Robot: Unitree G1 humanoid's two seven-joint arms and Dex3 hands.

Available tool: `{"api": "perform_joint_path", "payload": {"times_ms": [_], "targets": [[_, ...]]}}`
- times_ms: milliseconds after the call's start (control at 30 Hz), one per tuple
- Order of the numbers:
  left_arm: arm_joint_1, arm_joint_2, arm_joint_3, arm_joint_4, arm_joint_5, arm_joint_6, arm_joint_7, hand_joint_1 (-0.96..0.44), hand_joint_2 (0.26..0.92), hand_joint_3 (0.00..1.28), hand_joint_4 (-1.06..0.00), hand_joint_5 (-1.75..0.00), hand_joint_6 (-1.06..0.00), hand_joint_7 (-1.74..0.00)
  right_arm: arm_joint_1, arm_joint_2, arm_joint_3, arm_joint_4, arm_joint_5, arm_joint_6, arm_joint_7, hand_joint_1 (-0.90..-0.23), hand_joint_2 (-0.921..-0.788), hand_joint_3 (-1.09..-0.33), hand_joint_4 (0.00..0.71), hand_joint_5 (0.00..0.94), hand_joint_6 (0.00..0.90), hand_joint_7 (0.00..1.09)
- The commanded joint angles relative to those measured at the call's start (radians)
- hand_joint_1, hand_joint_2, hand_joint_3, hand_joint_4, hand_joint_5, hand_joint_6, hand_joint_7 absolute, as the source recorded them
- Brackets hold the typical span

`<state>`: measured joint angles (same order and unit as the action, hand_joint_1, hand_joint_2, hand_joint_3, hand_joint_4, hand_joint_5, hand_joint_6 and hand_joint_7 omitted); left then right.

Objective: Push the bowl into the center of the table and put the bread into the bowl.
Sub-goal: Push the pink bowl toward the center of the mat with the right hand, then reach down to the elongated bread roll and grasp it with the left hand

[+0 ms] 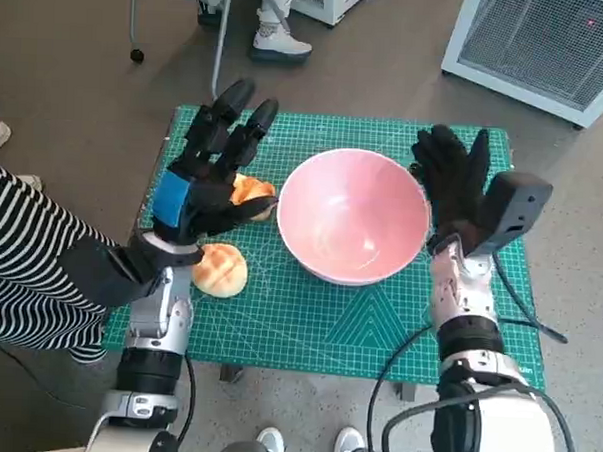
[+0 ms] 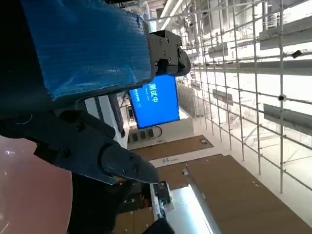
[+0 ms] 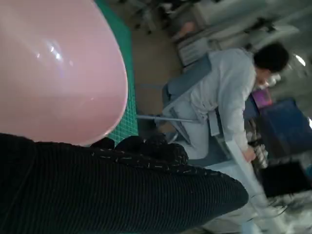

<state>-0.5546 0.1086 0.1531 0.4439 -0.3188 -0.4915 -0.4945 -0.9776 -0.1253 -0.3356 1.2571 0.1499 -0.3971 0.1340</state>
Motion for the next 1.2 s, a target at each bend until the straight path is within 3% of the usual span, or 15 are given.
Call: {"api": "perform_joint_path", "payload": {"times_ms": [33, 300, 400, 500, 833, 1200], "targets": [[-0.006, -0.007, -0.008, -0.002, 0.005, 0.011, 0.007, -0.32, 0.921, 0.03, -0.23, 0.00, -0.10, -0.36, 0.037, -0.026, 0.035, -0.052, -0.025, -0.095, 0.051, -0.705, -0.921, -0.850, 0.145, 0.003, 0.156, 0.21], [-0.023, -0.011, -0.022, -0.014, 0.006, 0.027, 0.017, -0.34, 0.921, 0.04, -0.23, 0.00, -0.06, -0.44, 0.113, -0.049, 0.096, -0.199, -0.035, -0.269, 0.151, -0.726, -0.921, -0.800, 0.150, 0.004, 0.165, 0.23], [-0.026, -0.010, -0.026, -0.019, 0.004, 0.027, 0.016, -0.35, 0.921, 0.05, -0.23, 0.00, -0.04, -0.47, 0.161, -0.056, 0.113, -0.284, -0.024, -0.320, 0.203, -0.741, -0.921, -0.791, 0.151, 0.004, 0.167, 0.24], [-0.030, -0.007, -0.029, -0.026, 0.003, 0.026, 0.012, -0.36, 0.921, 0.05, -0.23, 0.00, -0.02, -0.52, 0.208, -0.062, 0.121, -0.383, 0.011, -0.349, 0.261, -0.746, -0.921, -0.781, 0.158, 0.007, 0.177, 0.26], [-0.050, -0.003, -0.024, -0.017, -0.017, 0.029, -0.014, -0.37, 0.921, 0.06, -0.22, 0.00, 0.00, -0.55, 0.306, -0.051, 0.143, -0.609, 0.100, -0.317, 0.342, -0.805, -0.921, -0.725, 0.215, 0.011, 0.160, 0.45], [-0.051, -0.009, -0.031, -0.045, -0.021, 0.045, -0.030, -0.37, 0.919, 0.06, -0.22, 0.00, 0.00, -0.56, 0.351, -0.054, 0.170, -0.704, 0.081, -0.290, 0.320, -0.814, -0.921, -0.703, 0.220, 0.008, 0.132, 0.49]]}}
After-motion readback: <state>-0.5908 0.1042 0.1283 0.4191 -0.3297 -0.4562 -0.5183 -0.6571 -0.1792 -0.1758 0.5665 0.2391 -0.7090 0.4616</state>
